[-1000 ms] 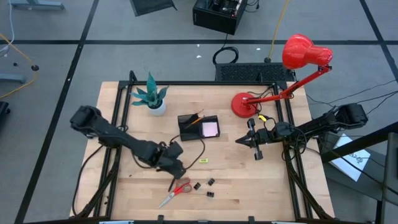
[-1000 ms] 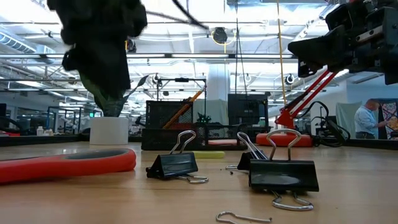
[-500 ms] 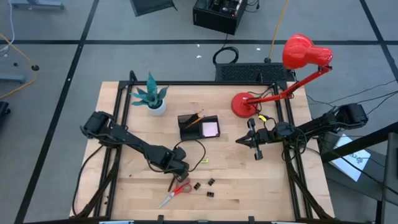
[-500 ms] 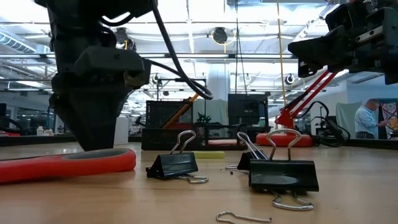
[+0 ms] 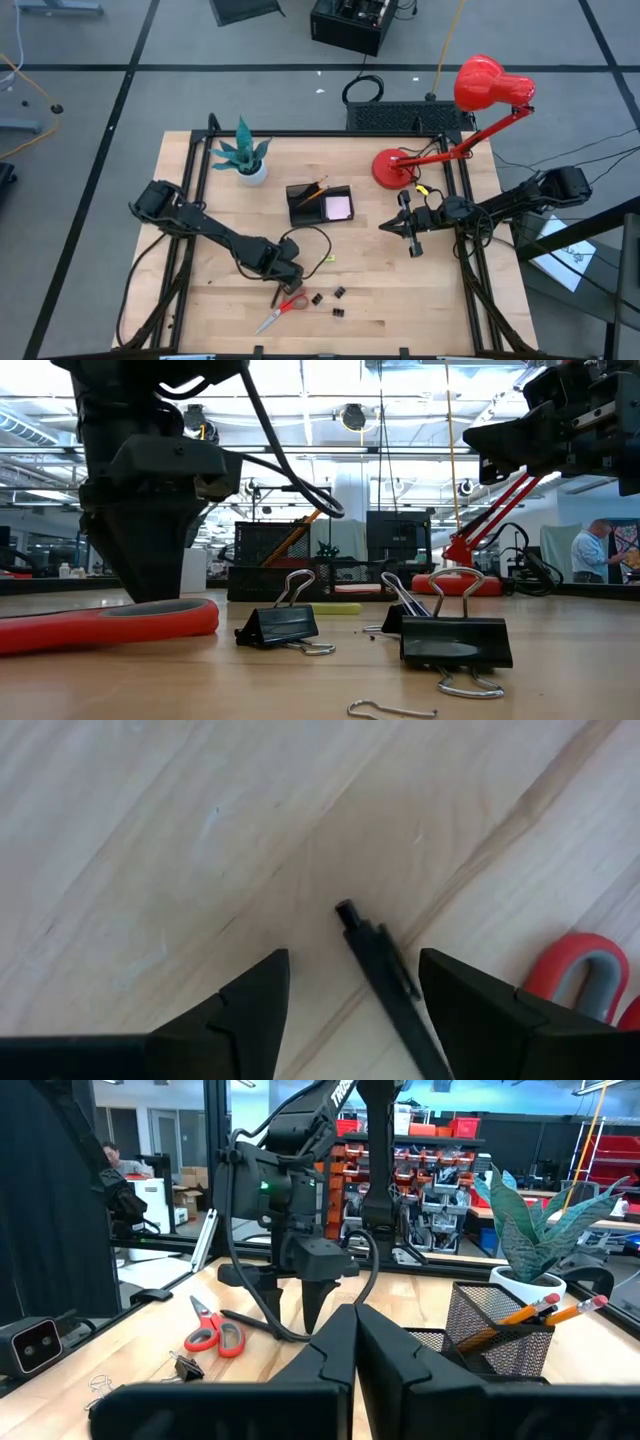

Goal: Pick and place office supplies into organizer
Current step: Put the black pen into the black desk organizer

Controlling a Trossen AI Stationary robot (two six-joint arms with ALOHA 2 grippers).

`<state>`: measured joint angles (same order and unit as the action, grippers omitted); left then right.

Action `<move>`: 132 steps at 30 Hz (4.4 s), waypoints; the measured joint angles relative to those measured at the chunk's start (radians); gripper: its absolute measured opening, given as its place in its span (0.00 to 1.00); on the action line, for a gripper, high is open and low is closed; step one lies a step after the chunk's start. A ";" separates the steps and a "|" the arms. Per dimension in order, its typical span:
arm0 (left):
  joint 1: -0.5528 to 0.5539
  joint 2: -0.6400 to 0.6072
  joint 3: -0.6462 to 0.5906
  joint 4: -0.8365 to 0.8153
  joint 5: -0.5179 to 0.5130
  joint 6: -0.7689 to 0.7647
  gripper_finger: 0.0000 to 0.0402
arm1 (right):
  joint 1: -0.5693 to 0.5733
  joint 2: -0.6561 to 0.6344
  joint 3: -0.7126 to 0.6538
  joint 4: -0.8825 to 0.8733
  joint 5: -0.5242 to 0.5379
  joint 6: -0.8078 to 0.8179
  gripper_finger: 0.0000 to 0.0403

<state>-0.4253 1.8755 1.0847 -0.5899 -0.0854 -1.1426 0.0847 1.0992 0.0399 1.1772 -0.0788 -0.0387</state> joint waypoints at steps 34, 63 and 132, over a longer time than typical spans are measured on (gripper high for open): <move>0.138 -0.133 -0.005 0.296 -0.051 0.606 0.05 | 0.000 0.000 0.000 0.001 0.001 0.000 0.01; 0.310 -0.114 0.017 0.455 0.131 1.116 0.24 | 0.000 0.000 0.000 0.003 0.000 -0.025 0.01; 0.399 -0.216 0.438 0.034 0.052 1.405 0.07 | 0.000 0.000 0.000 -0.011 -0.001 -0.025 0.01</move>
<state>-0.0258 1.6596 1.5232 -0.5555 -0.0334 0.2626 0.0849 1.0988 0.0396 1.1667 -0.0800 -0.0639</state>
